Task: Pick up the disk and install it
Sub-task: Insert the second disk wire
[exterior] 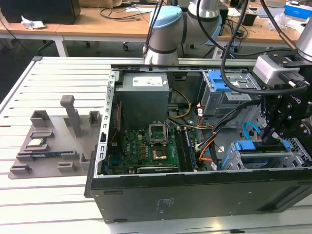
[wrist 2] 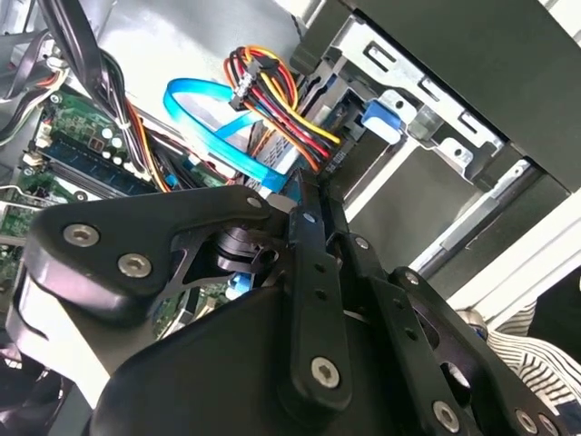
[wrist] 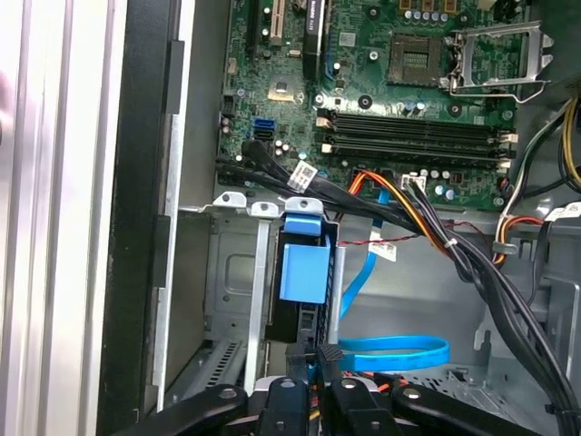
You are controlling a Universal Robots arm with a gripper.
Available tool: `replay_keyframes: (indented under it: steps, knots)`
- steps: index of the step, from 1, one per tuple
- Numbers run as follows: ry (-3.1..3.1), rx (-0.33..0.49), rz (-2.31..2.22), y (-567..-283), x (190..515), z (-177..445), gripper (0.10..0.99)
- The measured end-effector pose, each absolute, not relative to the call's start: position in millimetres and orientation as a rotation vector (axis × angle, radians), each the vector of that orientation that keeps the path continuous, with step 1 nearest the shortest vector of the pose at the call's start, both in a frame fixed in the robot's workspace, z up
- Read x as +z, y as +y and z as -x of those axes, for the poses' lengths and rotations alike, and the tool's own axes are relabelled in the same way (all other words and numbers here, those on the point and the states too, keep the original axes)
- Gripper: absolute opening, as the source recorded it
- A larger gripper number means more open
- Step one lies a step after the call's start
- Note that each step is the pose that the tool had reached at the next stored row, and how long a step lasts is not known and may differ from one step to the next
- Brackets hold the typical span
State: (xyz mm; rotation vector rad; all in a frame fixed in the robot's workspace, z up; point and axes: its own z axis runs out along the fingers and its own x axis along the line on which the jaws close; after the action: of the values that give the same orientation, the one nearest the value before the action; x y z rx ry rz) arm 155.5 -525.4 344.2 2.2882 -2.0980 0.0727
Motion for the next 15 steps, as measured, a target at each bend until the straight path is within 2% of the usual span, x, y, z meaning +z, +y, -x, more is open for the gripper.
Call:
replay_keyframes:
  steps: [15]
  knots:
    - [-2.101, 0.067, -2.29, -525.5, 338.5, -155.5, 0.165]
